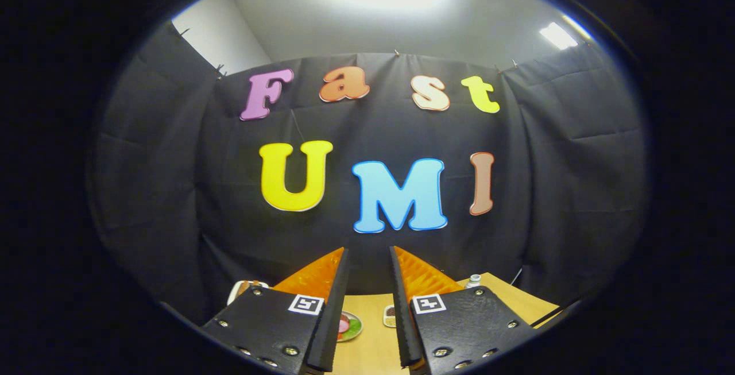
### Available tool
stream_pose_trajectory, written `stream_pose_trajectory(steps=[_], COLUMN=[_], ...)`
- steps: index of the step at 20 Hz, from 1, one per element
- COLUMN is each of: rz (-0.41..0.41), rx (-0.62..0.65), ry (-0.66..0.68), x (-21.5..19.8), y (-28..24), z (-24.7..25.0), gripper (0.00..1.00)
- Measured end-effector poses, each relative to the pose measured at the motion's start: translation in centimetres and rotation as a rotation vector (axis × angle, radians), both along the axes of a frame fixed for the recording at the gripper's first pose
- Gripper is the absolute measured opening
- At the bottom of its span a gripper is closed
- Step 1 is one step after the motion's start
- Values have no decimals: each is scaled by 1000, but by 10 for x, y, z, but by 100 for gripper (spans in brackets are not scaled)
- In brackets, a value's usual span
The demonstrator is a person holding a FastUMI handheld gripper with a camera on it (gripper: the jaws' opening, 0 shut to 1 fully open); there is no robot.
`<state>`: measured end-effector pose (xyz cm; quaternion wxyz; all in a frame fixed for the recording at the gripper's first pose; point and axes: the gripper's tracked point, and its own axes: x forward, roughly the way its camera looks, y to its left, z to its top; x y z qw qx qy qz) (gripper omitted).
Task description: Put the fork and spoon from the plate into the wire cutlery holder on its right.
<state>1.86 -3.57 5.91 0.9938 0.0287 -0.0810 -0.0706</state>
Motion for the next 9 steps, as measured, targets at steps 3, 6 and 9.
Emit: stream_pose_trajectory(steps=[3, 6, 9], rz=[160, 377, 636], rx=[3, 25, 48], ry=[-35, -71, -79], x=[-33, -81, -147], y=[86, 177, 268], z=[12, 20, 20], gripper=[42, 42, 42])
